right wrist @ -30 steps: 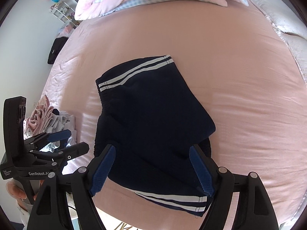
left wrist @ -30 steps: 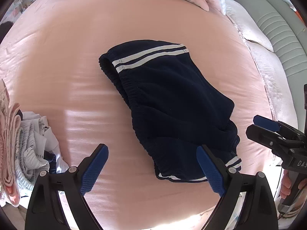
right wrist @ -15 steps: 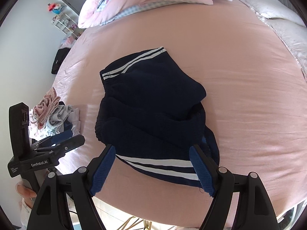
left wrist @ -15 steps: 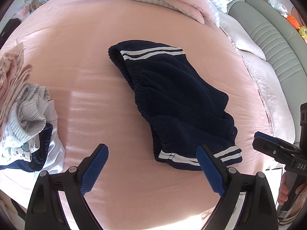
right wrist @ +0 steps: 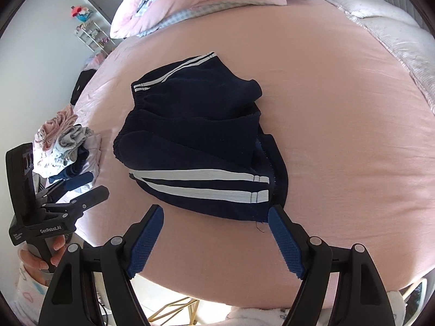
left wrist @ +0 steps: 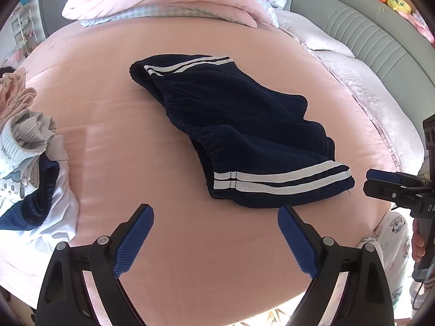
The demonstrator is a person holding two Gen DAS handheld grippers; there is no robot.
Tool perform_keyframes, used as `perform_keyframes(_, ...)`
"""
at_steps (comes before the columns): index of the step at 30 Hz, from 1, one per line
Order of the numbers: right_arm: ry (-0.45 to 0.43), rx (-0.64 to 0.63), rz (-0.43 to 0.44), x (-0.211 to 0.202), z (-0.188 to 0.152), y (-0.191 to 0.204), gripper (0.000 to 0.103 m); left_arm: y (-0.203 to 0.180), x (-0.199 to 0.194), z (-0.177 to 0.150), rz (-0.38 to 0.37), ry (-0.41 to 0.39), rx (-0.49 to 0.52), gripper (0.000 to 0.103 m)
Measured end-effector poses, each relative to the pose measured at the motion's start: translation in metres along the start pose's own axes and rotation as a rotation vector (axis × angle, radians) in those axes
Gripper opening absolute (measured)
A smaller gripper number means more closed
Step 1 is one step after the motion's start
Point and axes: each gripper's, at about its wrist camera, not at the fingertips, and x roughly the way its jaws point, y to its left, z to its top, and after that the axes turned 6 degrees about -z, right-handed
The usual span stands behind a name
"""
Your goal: Fold clothes
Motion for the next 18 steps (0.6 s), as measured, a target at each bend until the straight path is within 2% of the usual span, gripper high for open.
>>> perform_keyframes(2,-0.013,-0.017,-0.001,0.002,-0.004,-0.002,0.079,-0.003,0.005,-0.003,-0.006,-0.006,0.012,0.092)
perform_keyframes(4,-0.022,-0.009,0.008,0.005,-0.008,-0.006,0.079,-0.002,0.012,-0.005,-0.029,0.013,-0.001,0.084)
perform_keyframes(6,-0.028,0.014,0.035,0.008,-0.01,-0.013,0.079,0.003,0.02,-0.005,-0.049,0.04,-0.04,0.067)
perform_keyframes(9,-0.041,0.06,0.061,0.013,-0.014,-0.023,0.079,0.009,0.027,-0.008,-0.073,0.055,-0.076,0.063)
perform_keyframes(13,-0.056,0.062,0.073,0.016,-0.016,-0.025,0.079,0.009,0.024,-0.011,-0.035,0.013,-0.06,0.06)
perform_keyframes(16,-0.065,0.031,0.052,0.02,-0.015,-0.023,0.079,0.013,0.025,-0.01,-0.051,-0.002,-0.088,0.049)
perform_keyframes(17,-0.066,0.017,0.047,0.021,-0.014,-0.021,0.079,0.014,0.026,-0.009,-0.06,-0.006,-0.098,0.042)
perform_keyframes(18,-0.067,0.003,0.043,0.023,-0.014,-0.019,0.079,0.016,0.027,-0.008,-0.057,-0.009,-0.103,0.041)
